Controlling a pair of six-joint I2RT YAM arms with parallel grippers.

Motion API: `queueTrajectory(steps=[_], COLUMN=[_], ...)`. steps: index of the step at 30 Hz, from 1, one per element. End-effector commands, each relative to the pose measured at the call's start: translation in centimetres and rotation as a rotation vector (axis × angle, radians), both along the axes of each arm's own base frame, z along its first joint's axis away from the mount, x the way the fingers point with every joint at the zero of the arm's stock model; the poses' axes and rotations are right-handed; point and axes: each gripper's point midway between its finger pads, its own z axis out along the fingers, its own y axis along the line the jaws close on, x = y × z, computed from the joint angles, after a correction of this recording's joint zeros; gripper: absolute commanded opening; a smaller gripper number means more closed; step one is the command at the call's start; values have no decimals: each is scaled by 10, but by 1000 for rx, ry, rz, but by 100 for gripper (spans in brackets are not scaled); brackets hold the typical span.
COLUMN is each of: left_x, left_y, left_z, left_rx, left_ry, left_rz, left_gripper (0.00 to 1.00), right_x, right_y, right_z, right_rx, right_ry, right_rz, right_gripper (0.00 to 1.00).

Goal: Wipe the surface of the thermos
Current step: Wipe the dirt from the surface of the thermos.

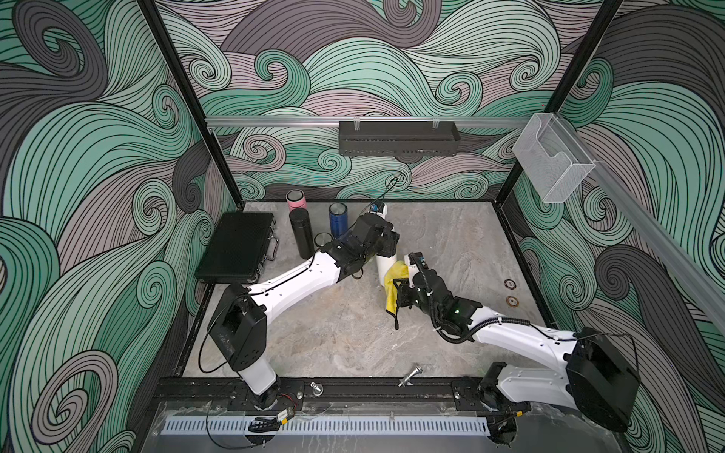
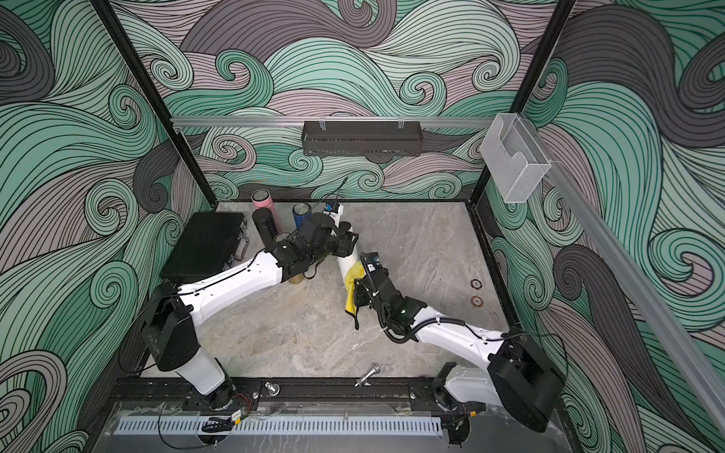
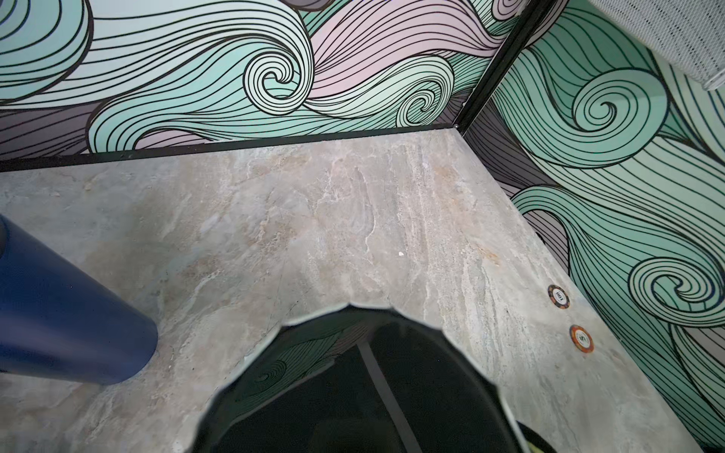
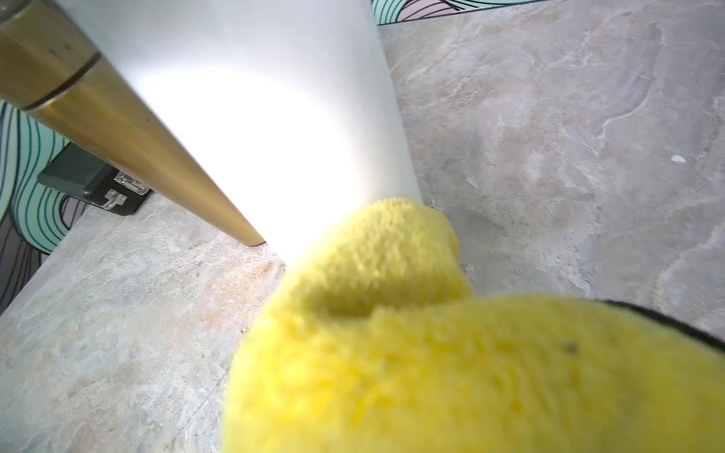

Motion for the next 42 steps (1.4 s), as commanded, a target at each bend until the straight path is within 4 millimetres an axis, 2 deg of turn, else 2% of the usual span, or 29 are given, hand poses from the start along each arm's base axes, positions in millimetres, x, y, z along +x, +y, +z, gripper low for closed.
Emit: queueTrajectory(steps=[1, 5, 8, 11, 17, 20, 23, 28, 31, 33, 35, 39, 42], left_x=[1, -1, -2, -3, -1, 0, 0, 4, 7, 9, 11, 16, 17], left_y=[-17, -23, -24, -21, -14, -13, -14, -17, -19, -19, -19, -11, -5], left_z=[37, 40, 43, 42, 37, 36, 34, 39, 47, 52, 55, 60, 63], left_rx=[-107, -146, -166, -167, -137, -130, -132, -158, -175, -181, -184, -193, -202], left_ry=[-33, -9, 2, 11, 12, 10, 16, 24, 24, 20, 15, 16, 18], left_rz=[-22, -35, -35, -19, 0, 2, 6, 21, 28, 34, 44, 87, 115], left_gripper=[0, 0, 0, 0, 0, 0, 0, 0, 0, 0, 0, 0, 0], right_x=[11, 24, 33, 36, 17, 8, 9, 26, 37, 43, 43, 32, 24], right_y=[2, 17, 22, 17, -14, -27, -25, 4, 18, 22, 17, -2, -11], right_z=[43, 84, 87, 64, 5, -7, 6, 60, 78, 72, 57, 23, 15], right_rx=[70, 89, 71, 46, 28, 13, 17, 78, 104, 76, 47, 30, 46], right_ry=[-96, -186, -199, -161, -46, -25, -53, -178, -235, -225, -199, -129, -107], right_rz=[-39, -9, -18, -60, -156, -180, -161, -78, -57, -62, -86, -146, -168], right_gripper=[0, 0, 0, 0, 0, 0, 0, 0, 0, 0, 0, 0, 0])
